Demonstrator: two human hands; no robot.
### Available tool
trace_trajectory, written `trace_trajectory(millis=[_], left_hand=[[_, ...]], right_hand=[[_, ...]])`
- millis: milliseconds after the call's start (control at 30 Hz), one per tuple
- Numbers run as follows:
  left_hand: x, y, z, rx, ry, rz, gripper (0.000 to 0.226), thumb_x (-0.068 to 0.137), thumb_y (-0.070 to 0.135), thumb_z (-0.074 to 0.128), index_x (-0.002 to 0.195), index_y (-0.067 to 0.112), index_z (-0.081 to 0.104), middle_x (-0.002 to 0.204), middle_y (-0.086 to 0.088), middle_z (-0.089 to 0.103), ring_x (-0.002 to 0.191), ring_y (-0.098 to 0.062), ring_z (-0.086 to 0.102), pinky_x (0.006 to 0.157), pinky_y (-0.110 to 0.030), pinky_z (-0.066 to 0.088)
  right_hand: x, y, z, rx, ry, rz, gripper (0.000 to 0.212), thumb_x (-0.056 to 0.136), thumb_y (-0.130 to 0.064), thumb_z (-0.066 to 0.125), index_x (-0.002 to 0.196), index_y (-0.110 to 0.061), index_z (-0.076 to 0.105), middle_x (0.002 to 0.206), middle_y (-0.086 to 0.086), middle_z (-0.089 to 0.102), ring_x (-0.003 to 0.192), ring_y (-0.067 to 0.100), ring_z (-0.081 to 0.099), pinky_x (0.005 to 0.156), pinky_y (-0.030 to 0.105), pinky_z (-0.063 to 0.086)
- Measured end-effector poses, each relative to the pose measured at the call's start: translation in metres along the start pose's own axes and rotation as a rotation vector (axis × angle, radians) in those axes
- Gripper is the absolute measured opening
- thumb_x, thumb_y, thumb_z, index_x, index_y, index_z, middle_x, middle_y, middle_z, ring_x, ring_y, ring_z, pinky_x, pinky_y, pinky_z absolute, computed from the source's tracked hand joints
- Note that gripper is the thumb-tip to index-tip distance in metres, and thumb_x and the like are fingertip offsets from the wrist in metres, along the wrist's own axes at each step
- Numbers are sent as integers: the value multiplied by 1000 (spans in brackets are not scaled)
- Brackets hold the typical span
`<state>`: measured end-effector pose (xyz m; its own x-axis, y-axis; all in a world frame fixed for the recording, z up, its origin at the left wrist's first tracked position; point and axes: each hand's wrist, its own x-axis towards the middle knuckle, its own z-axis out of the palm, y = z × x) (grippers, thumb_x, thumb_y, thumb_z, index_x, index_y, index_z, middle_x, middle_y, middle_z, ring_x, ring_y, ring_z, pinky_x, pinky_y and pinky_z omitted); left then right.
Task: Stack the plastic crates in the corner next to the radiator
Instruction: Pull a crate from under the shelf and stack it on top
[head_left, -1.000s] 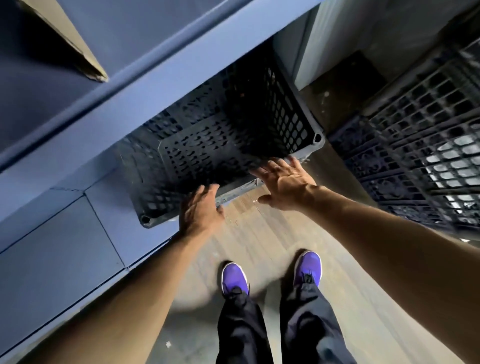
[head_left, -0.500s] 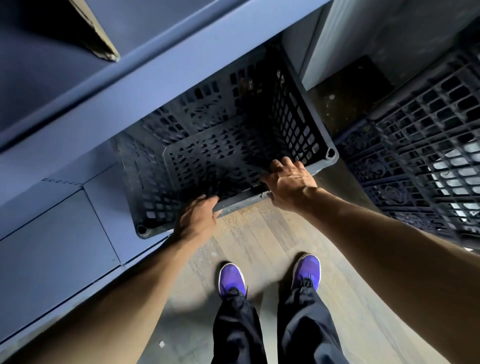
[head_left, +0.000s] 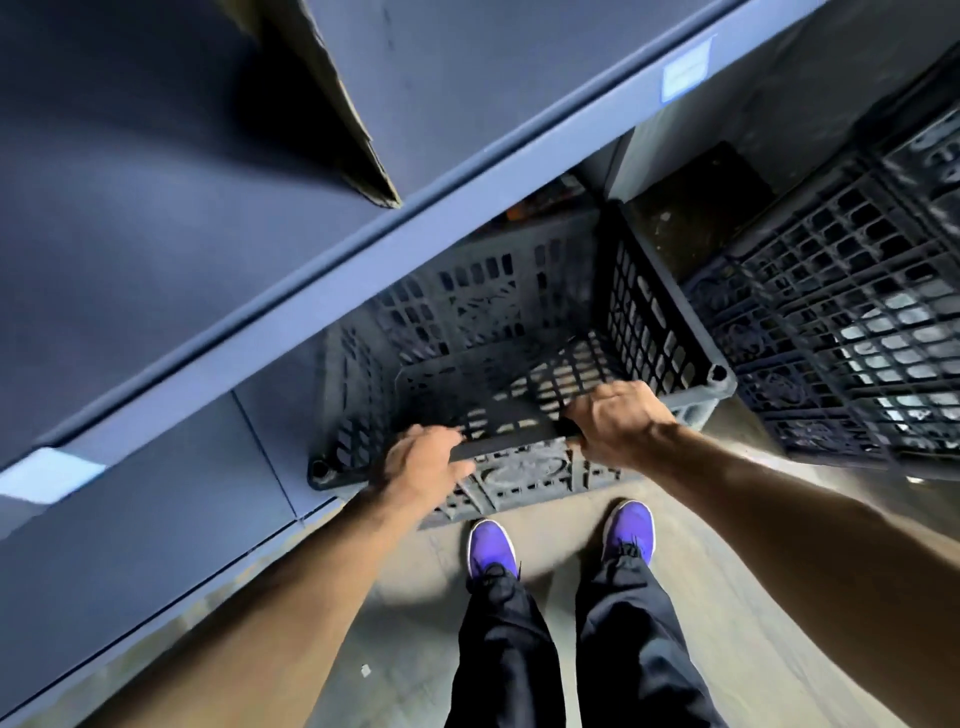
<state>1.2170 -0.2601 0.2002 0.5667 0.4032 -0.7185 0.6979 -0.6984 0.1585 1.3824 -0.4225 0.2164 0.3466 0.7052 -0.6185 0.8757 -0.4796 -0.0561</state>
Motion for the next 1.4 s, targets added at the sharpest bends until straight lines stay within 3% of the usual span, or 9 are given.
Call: trace_trajectory(millis=[167,367,533,633,800,933,1000,1133,1400], left_hand=[[-51,20,-24,35,-89,117,42,95,36,60,135,24,55,131,-10,51,124,-27,46,97,-28,36],[-126,46,-41,151,-137,273,46,98,33,55,142,20,49,134,-12,53,125,-26,48,99,-28,35],[-174,70,-53,367,-100,436,41,93,41,60,128,21,62,105,-6,72,97,-21,67,85,-29,48],[-198,90,-61,424,-42,552,37,92,43,61,123,23,65,89,-1,74,82,-17,70,77,-28,53],[-241,131,-70,503,66,738,34,94,44,59,123,27,62,95,-2,73,88,-20,68,72,-28,47],[-286,160,-80,567,142,867,39,97,40,54,134,28,55,113,-6,71,104,-25,64,82,-32,46],[-305,171,-87,628,202,939,34,96,41,52,128,28,58,110,-5,71,104,-28,64,85,-36,49],[-344,188,-98,690,272,1048,17,94,42,52,97,26,57,85,0,70,85,-28,66,68,-36,46],[-416,199,-116,700,490,1219,12,92,37,54,92,25,54,78,2,68,77,-23,66,62,-32,40]], right_hand=[[-64,-15,-4,65,-77,82,41,99,-48,40,122,-17,52,119,5,61,108,22,59,81,30,42],[-160,-31,-9,189,-84,186,36,102,-46,38,108,-15,56,81,-3,55,64,14,47,63,28,39],[-236,-39,-16,278,-53,296,30,100,-43,43,103,-19,60,75,-6,57,60,15,54,58,27,50],[-280,-39,-20,312,-42,375,27,100,-43,45,103,-20,58,75,-6,57,61,14,55,58,27,50],[-354,-39,-30,392,55,515,28,98,-43,47,102,-19,60,79,-6,61,70,16,63,66,31,56],[-413,-47,-36,441,179,609,25,96,-43,52,99,-22,64,80,-6,66,71,17,64,69,31,57],[-440,-52,-39,443,221,650,23,94,-41,54,99,-22,65,85,-3,69,75,19,65,70,32,56],[-491,-65,-52,433,275,715,18,90,-37,56,95,-21,64,91,-1,71,83,22,67,73,33,55],[-567,-93,-69,366,445,801,21,89,-39,57,100,-23,65,95,-1,73,89,26,69,74,33,53]])
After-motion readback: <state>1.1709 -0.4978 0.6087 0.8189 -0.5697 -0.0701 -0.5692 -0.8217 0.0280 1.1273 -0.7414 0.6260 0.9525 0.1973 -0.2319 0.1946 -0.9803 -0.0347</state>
